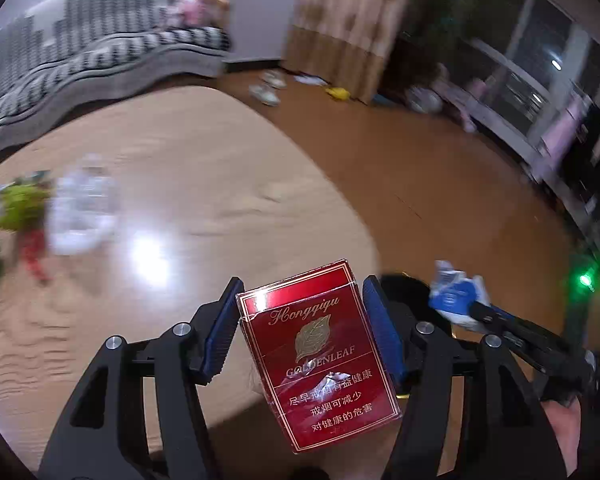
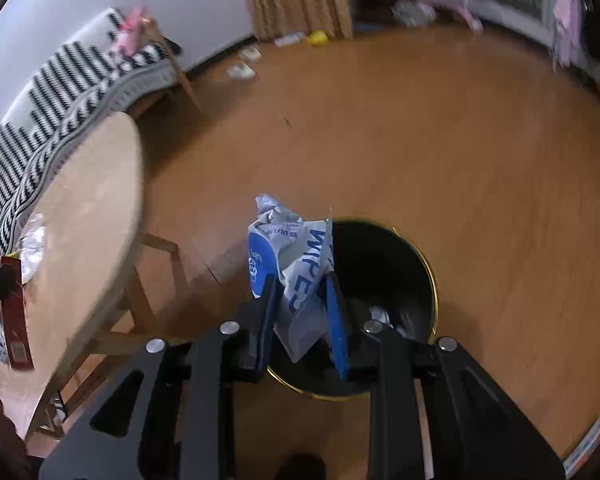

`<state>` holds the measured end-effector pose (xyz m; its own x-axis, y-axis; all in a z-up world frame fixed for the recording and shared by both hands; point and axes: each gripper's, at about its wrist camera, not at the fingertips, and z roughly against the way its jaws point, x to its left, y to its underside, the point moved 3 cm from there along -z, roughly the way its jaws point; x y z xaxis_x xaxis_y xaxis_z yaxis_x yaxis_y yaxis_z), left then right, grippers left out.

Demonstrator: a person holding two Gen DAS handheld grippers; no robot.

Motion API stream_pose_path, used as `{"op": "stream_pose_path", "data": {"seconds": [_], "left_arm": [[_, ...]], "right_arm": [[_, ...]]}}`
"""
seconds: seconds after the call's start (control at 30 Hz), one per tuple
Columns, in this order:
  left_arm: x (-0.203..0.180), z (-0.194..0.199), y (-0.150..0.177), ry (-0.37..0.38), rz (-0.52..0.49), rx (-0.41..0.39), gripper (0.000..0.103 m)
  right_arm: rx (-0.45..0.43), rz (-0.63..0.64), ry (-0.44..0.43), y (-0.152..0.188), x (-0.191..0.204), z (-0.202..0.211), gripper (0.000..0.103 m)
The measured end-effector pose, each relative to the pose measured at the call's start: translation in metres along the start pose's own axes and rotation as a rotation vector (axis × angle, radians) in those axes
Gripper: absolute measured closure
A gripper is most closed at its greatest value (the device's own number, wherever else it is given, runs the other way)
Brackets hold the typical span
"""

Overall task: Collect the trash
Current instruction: 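Grasp the WIPES packet with the right gripper and drop it into the bin, then lower the red cigarette pack over the bin and open the left gripper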

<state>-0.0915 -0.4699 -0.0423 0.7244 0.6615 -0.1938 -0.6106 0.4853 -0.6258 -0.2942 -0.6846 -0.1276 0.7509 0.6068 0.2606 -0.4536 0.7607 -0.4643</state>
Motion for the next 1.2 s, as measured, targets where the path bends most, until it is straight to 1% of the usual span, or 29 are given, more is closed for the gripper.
{"op": "stream_pose_path", "data": {"seconds": [0.07,0.2,0.3,0.37,0.57,0.6,0.63,0.67,0.7,0.73,0.97,1.1,1.17,1.2], "left_arm": [[-0.018,-0.013,0.005,0.021,-0.026,0.022,0.043],[-0.044,-0.031,0.012,0.037,-0.086,0.036,0.043],[-0.061,-0.043,0.009,0.053,-0.109,0.048,0.043],[-0.068,-0.048,0.008,0.050,-0.125,0.051,0.043],[-0.087,-0.061,0.011,0.063,-0.152,0.063,0.043],[-0.090,-0.063,0.011,0.066,-0.156,0.064,0.043],[-0.091,-0.065,0.011,0.069,-0.159,0.066,0.043],[-0.095,-0.067,0.012,0.076,-0.163,0.070,0.043],[-0.098,-0.070,0.013,0.081,-0.167,0.074,0.043],[-0.101,-0.072,0.013,0.086,-0.171,0.078,0.043],[-0.122,-0.092,0.018,0.135,-0.203,0.106,0.043],[-0.134,-0.106,0.020,0.180,-0.195,0.119,0.042],[-0.140,-0.113,0.021,0.195,-0.194,0.127,0.041],[-0.144,-0.118,0.022,0.195,-0.197,0.132,0.035]], "right_arm": [[0.041,-0.030,0.001,0.002,-0.015,-0.011,0.078],[0.077,-0.057,0.005,0.002,-0.032,-0.024,0.078],[0.087,-0.071,0.000,0.003,-0.039,-0.027,0.078],[0.087,-0.075,-0.005,0.003,-0.041,-0.027,0.078],[0.075,-0.078,0.006,-0.002,-0.035,-0.030,0.078],[0.071,-0.078,0.004,-0.004,-0.033,-0.031,0.076],[0.070,-0.082,0.003,-0.004,-0.034,-0.030,0.060],[0.061,-0.086,0.004,-0.005,-0.035,-0.028,0.033],[0.037,-0.089,0.018,-0.006,-0.036,-0.024,0.024],[0.021,-0.089,0.026,-0.005,-0.036,-0.021,0.021],[-0.015,-0.156,0.051,-0.006,-0.057,-0.006,0.021],[-0.031,-0.191,0.060,-0.006,-0.070,0.003,0.021],[-0.043,-0.206,0.068,-0.005,-0.076,0.008,0.021],[-0.046,-0.211,0.070,-0.005,-0.079,0.010,0.021]]}}
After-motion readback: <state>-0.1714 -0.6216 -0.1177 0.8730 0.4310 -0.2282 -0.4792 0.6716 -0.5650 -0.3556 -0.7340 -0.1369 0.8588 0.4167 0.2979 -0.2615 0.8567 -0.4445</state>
